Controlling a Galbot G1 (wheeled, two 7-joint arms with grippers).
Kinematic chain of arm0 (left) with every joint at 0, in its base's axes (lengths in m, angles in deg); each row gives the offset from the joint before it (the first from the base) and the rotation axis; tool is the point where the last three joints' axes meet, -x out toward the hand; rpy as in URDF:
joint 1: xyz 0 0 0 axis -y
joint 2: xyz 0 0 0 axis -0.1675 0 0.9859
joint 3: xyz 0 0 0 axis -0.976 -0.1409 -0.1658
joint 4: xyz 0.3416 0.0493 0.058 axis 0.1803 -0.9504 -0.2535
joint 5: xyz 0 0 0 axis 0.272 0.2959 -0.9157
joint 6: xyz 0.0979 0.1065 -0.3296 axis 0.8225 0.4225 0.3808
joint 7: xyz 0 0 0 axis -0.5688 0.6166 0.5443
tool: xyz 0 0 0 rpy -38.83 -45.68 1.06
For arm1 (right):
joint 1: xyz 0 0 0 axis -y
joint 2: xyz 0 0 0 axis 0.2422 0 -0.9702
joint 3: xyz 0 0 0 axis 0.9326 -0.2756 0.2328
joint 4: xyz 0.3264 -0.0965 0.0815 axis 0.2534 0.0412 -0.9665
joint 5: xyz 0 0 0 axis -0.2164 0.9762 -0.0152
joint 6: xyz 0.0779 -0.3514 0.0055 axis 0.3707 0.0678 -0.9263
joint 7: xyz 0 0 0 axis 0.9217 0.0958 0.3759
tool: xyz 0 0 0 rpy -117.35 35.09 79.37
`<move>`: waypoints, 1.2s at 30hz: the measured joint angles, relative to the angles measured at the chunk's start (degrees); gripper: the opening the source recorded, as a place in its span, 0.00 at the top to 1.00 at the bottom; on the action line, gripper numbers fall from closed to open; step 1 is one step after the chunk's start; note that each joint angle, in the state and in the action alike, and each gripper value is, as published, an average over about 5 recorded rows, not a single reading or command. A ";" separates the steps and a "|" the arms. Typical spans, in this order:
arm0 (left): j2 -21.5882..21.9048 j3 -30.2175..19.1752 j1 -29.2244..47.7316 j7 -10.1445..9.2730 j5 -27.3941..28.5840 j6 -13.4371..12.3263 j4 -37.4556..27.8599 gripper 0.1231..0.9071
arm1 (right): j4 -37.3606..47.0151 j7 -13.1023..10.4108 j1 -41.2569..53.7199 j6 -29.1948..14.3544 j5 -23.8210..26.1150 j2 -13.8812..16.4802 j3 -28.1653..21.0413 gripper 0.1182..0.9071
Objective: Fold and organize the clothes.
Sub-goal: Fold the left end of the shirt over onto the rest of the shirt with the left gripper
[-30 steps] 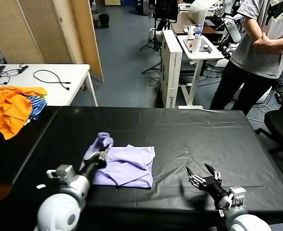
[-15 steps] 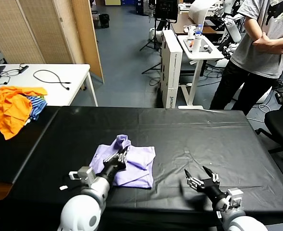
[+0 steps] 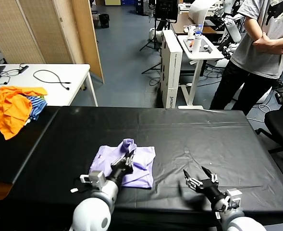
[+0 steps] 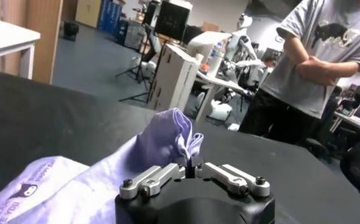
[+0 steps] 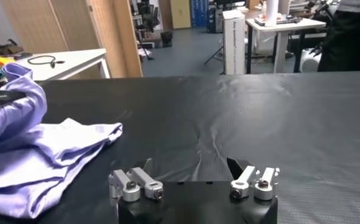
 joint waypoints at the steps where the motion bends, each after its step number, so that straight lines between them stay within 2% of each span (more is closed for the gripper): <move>1: -0.18 -0.11 -0.03 0.05 0.28 0.01 -0.19 0.92 | 0.07 0.01 0.15 0.00 0.06 0.17 -0.21 0.00; 4: -0.79 -0.55 -0.27 0.12 0.48 0.11 -0.31 0.80 | 0.15 0.02 0.70 0.03 0.11 0.88 -0.84 0.00; 12: -3.23 -2.36 -1.44 -0.54 -0.69 0.28 0.59 0.17 | -0.38 0.25 2.67 0.39 -1.09 3.56 -2.47 0.00; 15: -3.55 -2.03 -1.22 -0.52 -1.54 -0.07 1.51 0.03 | -1.39 0.11 3.71 1.18 -3.13 4.65 -3.72 0.00; 18: -2.41 -0.31 -0.41 0.03 -0.73 -1.24 2.90 0.00 | -2.64 -0.33 5.36 2.33 -5.28 5.79 -5.90 0.00; 22: 1.59 3.65 0.15 0.38 -0.06 -2.79 3.83 0.00 | -3.20 -1.03 8.30 3.48 -6.08 6.63 -10.13 0.00; 28: 7.91 9.88 -1.16 0.29 0.37 -3.42 3.75 0.00 | -0.99 -1.73 12.86 3.82 -5.30 5.71 -18.12 0.00; 36: 8.56 12.08 -3.34 0.32 1.91 -3.60 3.59 0.00 | 3.20 -1.78 16.80 3.76 -2.46 4.00 -26.32 0.00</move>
